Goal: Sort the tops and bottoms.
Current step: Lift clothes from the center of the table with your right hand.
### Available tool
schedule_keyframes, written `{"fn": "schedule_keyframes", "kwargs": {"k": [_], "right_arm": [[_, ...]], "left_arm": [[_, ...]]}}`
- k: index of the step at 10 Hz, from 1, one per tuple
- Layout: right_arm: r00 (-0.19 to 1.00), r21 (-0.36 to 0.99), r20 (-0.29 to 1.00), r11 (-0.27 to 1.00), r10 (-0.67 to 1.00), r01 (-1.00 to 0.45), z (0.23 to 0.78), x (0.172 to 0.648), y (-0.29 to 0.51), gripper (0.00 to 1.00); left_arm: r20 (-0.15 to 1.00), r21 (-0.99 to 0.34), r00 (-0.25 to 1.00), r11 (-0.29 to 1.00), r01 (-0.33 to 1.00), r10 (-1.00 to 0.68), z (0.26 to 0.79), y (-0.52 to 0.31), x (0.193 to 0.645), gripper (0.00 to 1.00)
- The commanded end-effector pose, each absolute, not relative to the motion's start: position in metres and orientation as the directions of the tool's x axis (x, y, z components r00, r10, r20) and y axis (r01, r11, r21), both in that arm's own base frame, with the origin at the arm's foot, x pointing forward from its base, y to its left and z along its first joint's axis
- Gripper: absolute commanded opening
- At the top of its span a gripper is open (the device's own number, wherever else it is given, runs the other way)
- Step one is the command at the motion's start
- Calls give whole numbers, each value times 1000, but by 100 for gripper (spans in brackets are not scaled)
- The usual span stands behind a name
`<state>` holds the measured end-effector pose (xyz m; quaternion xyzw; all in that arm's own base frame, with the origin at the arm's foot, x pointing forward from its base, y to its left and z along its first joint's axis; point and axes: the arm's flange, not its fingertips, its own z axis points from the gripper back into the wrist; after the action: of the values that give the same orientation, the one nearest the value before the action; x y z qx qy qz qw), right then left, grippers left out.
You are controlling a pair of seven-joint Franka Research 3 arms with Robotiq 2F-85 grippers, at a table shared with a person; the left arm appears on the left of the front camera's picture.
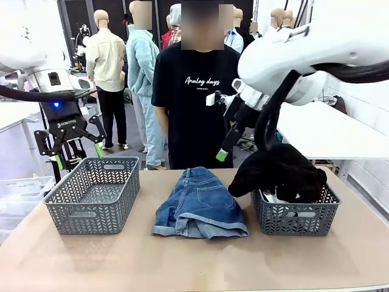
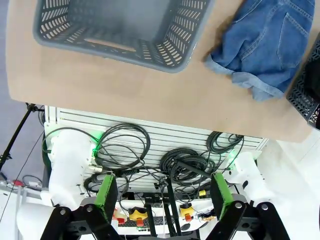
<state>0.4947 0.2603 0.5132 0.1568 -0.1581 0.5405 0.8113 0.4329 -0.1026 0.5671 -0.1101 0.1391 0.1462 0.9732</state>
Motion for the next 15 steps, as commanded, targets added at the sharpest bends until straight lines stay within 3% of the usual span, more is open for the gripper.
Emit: {"fn": "schedule_keyframes", "kwargs": {"k": [1,6,7,8,9,12,15], "right_arm": [[388,119,410,374,825,-920,513,506,255,100],[367,85,421,367,829,-926,513,501,264,100],[404,21,476,449,781,-893,511,484,259,100],[379,-5,522,447,764,-895,504,480,276,100],[418,-46,523,514,743,-857,492,485,305,100],[540,-7,450,607,711,-795,450,524,372,100],[705,-34,298,745,643,-666,428,551,407,100]], "left_arm": [[-309,-177,918,933,-314,250,570,-100,432,96],[-309,-177,918,933,-314,250,570,-100,432,96],[-309,-177,918,933,-314,250,570,-100,432,96],[-309,-177,918,933,-314,250,570,-100,432,96],[-309,-177,918,933,-314,250,570,-100,432,96],[-309,-177,918,933,-314,250,570,-100,432,96],[-309,-177,918,933,-314,250,570,-100,432,96]]}}
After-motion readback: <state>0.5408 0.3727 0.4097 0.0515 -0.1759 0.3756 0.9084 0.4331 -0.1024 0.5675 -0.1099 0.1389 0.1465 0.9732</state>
